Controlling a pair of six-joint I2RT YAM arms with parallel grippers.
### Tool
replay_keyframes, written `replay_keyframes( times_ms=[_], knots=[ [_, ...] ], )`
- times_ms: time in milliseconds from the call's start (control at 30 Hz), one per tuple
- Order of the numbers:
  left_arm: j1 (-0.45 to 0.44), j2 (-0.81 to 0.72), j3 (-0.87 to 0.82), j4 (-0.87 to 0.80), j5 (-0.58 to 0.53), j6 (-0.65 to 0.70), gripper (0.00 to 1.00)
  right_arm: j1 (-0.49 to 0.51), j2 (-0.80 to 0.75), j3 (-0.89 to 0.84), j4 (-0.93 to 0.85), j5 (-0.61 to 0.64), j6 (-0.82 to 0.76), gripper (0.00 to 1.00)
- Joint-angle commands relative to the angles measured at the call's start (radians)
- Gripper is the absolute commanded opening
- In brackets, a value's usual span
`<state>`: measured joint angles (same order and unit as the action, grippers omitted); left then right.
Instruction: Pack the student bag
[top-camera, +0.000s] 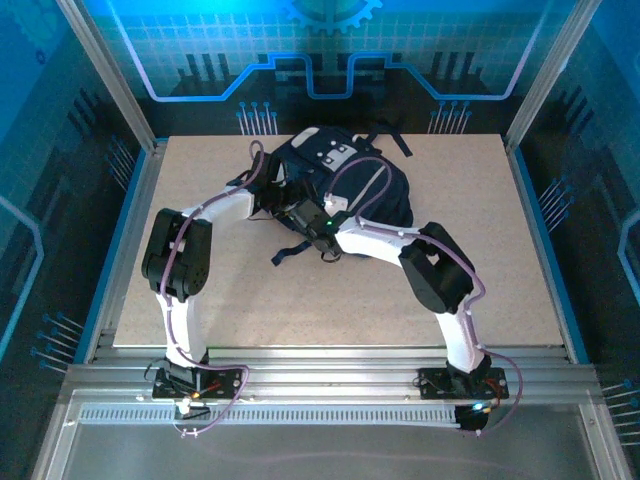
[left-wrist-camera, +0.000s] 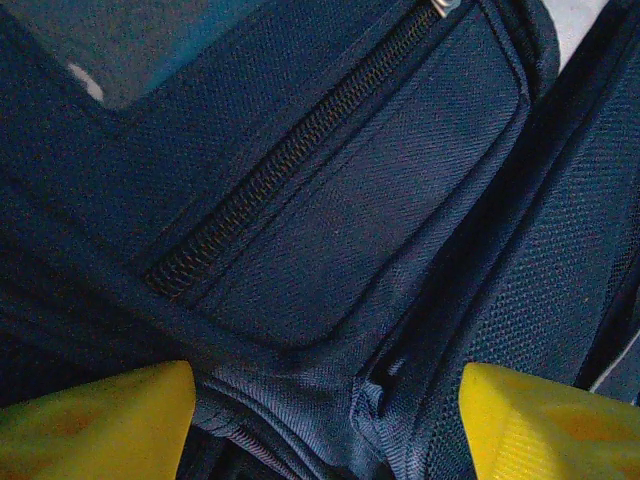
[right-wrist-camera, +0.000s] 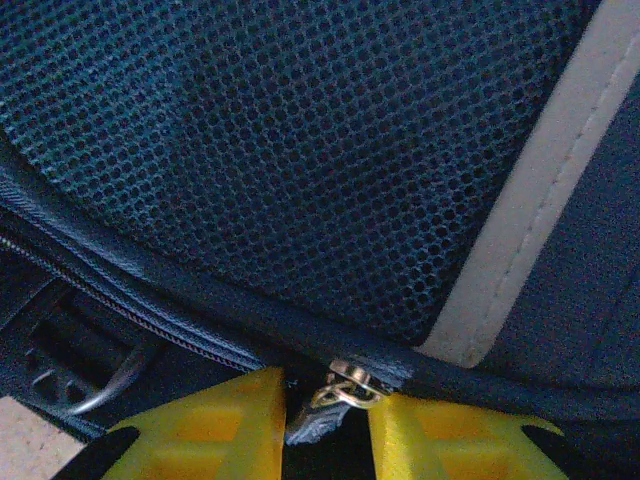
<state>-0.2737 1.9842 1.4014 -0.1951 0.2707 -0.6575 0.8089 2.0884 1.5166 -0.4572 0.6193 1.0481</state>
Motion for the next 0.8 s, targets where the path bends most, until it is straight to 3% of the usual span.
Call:
replay_keyframes(
  times_ms=[0, 233, 767],
  knots=[
    [0.010, 0.034, -0.014, -0.006, 0.021, -0.028, 0.72, -0.005, 0.059, 0.053, -0.049, 0.101, 0.036, 0.25],
    [0.029, 0.058, -0.002, 0.008, 0.007, -0.051, 0.72, -0.026, -0.002, -0.006, -0.002, 0.036, -0.015, 0.01],
    [0.087, 0.201, 0.156, -0.042, -0.042, -0.081, 0.72, -0.184, -0.205, -0.208, 0.071, -0.449, -0.339, 0.00]
  ],
)
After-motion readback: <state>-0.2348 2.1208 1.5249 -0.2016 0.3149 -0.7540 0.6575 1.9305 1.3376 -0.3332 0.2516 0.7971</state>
